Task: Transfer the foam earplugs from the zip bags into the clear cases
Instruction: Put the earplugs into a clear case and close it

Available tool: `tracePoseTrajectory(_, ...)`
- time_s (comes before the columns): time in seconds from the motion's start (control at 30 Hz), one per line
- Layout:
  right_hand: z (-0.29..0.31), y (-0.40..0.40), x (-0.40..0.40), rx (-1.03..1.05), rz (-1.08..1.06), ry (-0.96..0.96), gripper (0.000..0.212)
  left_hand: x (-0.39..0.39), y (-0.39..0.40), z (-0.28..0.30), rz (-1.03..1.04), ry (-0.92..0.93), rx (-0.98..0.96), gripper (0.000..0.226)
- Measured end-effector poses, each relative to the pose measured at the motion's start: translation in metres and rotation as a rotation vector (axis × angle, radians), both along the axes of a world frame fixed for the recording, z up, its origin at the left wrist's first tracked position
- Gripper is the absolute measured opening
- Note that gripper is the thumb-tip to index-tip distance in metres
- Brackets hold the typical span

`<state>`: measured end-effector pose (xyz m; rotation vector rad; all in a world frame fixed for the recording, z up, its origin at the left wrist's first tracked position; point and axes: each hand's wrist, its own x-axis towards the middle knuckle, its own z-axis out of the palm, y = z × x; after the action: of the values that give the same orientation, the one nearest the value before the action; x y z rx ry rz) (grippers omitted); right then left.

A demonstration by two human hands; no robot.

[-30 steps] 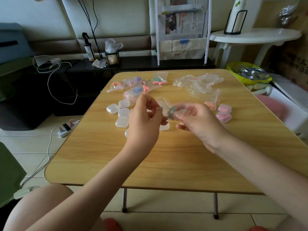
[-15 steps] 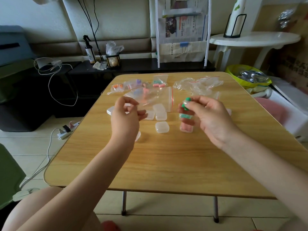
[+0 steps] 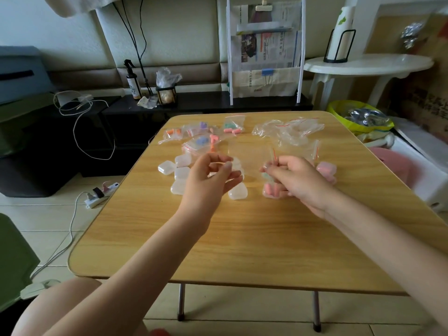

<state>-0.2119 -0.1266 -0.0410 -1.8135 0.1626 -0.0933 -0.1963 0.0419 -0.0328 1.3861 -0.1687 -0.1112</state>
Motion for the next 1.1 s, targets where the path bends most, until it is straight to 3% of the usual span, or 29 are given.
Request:
tracePoseTrajectory(0.07,0.000,-0.006,0.010,-0.015,-0.115,-0.031,0.014,-0.001,0.002,-0.002,0.055,-0.197,0.248,0.005)
tracePoseTrajectory(0.17,0.008,-0.027,0.040,0.045,-0.320,-0.035,0.011,0.000,0.010,-0.010,0.069,-0.736,0.870,0.030)
tracePoseTrajectory(0.2,0.011,-0.035,0.051,0.042,-0.388,-0.013,0.017,-0.001,0.011,-0.012,0.012,-0.814,1.024,0.037)
tracePoseTrajectory(0.3,0.011,-0.053,0.081,0.017,-0.513,0.122,0.023,-0.002,0.010,-0.023,-0.139,-0.808,1.345,0.047)
tracePoseTrajectory(0.37,0.008,-0.059,0.095,0.010,-0.528,0.202,0.025,-0.002,0.009,-0.027,-0.152,-0.835,1.433,0.041)
tracePoseTrajectory(0.5,0.000,-0.067,0.102,0.022,-0.640,0.202,0.039,0.004,0.010,-0.032,-0.120,-0.880,1.384,0.033)
tracePoseTrajectory(0.6,0.005,-0.066,0.081,-0.219,-0.719,0.076,0.035,0.004,0.008,-0.032,-0.130,-0.834,1.300,0.031)
tracePoseTrajectory(0.73,0.008,-0.046,0.038,-0.394,-0.361,-0.156,0.024,0.001,0.004,-0.028,-0.059,-0.716,0.987,0.030)
tracePoseTrajectory(0.9,0.008,-0.004,-0.013,-0.475,0.051,0.000,0.045,-0.002,-0.001,-0.027,0.055,-0.842,0.883,0.031)
tracePoseTrajectory(1.0,0.008,0.009,-0.025,-0.415,0.164,0.014,0.045,-0.007,-0.003,-0.029,0.050,-0.941,0.865,0.035)
tracePoseTrajectory(1.1,0.007,0.011,-0.025,-0.379,0.148,-0.012,0.041,-0.009,-0.002,-0.028,0.055,-0.961,0.839,0.042)
